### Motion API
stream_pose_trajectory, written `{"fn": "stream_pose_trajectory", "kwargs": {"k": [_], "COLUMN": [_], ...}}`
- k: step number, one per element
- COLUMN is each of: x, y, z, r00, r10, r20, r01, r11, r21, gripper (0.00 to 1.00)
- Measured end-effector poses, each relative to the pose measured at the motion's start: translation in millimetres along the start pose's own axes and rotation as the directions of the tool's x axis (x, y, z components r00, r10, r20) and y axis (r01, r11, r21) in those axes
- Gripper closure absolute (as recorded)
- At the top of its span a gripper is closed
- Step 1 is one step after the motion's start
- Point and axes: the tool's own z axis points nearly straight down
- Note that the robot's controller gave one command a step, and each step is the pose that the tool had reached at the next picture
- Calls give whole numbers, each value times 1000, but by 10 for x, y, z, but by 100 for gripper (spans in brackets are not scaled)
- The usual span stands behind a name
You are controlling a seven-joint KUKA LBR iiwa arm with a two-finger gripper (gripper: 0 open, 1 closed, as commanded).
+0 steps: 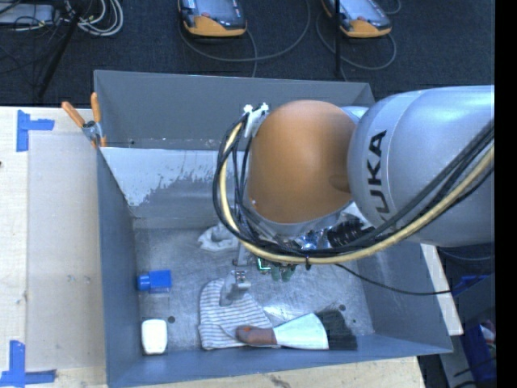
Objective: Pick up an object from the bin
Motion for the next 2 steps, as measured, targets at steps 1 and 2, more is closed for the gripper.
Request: {"fn": "stream_pose_trajectory", "kwargs": {"k": [1, 2], "x": [-2, -159], "y": [-5, 565], "z": [0, 531], "r00": [1000, 1000], "r10": [1, 18], "r20": [0, 8], "r01": [-1, -18], "r11": [1000, 1000], "r21": [0, -2], "gripper": [0, 0]}}
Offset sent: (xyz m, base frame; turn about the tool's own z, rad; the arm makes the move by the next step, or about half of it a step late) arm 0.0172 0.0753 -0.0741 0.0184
